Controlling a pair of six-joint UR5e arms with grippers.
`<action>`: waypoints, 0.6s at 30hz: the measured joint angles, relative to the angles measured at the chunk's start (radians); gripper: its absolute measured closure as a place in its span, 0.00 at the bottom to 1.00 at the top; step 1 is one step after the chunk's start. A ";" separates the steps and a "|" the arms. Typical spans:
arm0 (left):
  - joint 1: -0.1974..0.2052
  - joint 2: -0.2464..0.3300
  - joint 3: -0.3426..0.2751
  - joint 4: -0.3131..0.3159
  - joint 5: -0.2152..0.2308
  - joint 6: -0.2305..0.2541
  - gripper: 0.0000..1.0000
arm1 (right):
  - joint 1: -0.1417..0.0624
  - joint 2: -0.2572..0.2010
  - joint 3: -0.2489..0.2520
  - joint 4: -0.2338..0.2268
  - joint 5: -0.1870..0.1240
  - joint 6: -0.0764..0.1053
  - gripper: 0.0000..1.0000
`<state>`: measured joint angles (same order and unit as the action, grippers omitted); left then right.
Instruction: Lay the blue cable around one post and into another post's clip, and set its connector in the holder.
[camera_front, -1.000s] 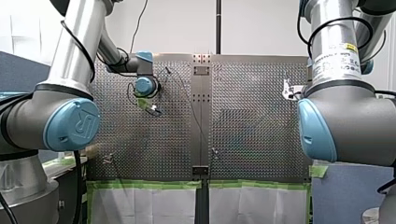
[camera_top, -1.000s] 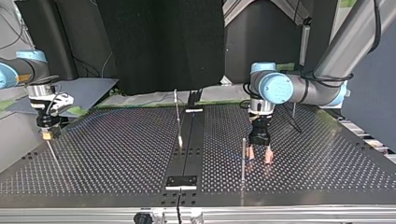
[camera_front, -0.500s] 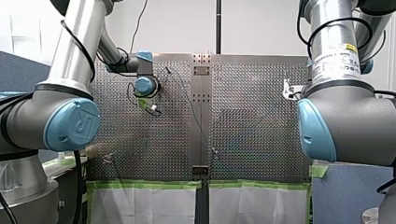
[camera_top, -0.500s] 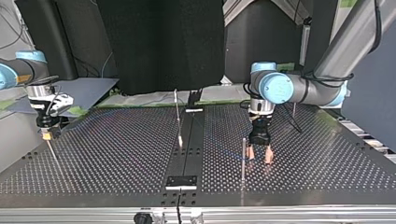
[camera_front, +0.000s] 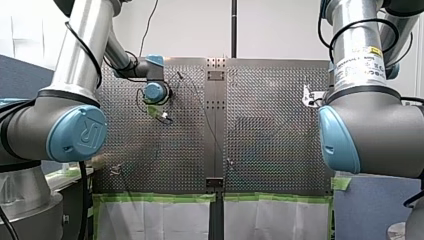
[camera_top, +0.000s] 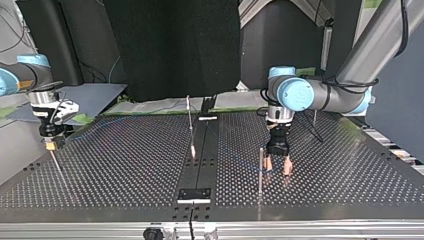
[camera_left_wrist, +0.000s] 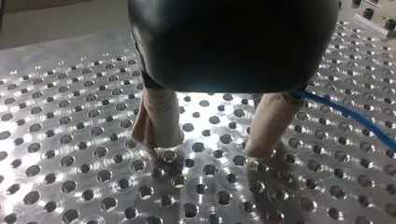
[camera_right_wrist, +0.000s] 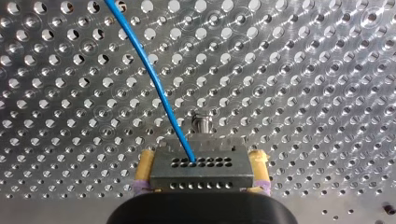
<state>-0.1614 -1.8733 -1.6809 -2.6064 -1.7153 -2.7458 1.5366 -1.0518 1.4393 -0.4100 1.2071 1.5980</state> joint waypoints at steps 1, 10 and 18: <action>0.000 0.000 0.000 0.000 0.001 0.000 0.02 | 0.000 0.000 0.000 0.001 0.000 0.000 0.49; 0.001 0.000 0.000 -0.001 0.006 0.000 0.02 | 0.000 0.000 0.000 0.009 0.005 -0.001 0.00; 0.001 0.000 0.000 0.000 0.009 0.000 0.02 | 0.000 0.001 0.000 0.008 0.005 -0.001 0.00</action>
<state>-0.1603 -1.8734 -1.6809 -2.6068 -1.7063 -2.7460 1.5363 -1.0504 1.4397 -0.4018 1.2119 1.5972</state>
